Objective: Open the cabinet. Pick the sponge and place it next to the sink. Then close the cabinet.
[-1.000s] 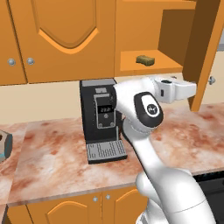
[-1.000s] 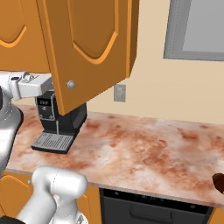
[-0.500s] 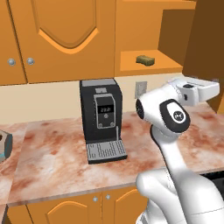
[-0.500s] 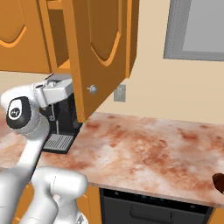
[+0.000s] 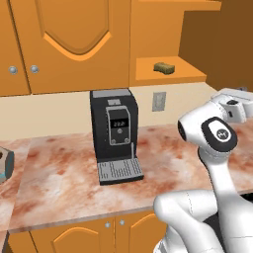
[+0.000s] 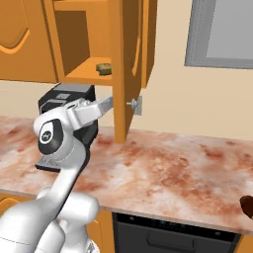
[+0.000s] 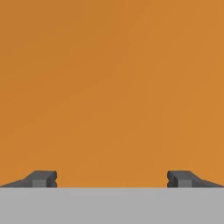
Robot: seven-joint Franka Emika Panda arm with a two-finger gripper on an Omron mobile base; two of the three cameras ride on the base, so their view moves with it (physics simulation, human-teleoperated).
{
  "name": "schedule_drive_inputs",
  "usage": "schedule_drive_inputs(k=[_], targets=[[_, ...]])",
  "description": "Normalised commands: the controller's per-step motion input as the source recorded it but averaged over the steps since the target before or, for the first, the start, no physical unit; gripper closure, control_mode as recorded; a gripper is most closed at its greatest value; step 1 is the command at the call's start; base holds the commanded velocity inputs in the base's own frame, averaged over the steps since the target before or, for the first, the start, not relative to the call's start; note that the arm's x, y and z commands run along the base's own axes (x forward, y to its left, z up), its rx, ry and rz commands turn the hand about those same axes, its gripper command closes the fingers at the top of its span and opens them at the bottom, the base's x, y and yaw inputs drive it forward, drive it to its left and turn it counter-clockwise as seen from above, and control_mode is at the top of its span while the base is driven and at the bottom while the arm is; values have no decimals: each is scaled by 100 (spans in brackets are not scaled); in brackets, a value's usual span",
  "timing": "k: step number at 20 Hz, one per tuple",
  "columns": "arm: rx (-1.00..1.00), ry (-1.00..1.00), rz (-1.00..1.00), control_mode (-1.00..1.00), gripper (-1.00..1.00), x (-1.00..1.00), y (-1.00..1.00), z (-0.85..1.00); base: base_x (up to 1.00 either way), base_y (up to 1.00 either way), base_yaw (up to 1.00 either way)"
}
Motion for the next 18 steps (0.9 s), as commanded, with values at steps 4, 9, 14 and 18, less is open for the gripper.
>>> schedule_drive_inputs(k=[4,9,14,18], targets=[[0,0,0,-100,-100,0,0,7,0,0,0],[0,0,6,-100,-100,-5,24,33,0,0,0],[0,4,13,-100,-100,-13,46,57,0,0,0],[0,17,15,-100,-100,-12,62,28,0,0,0]])
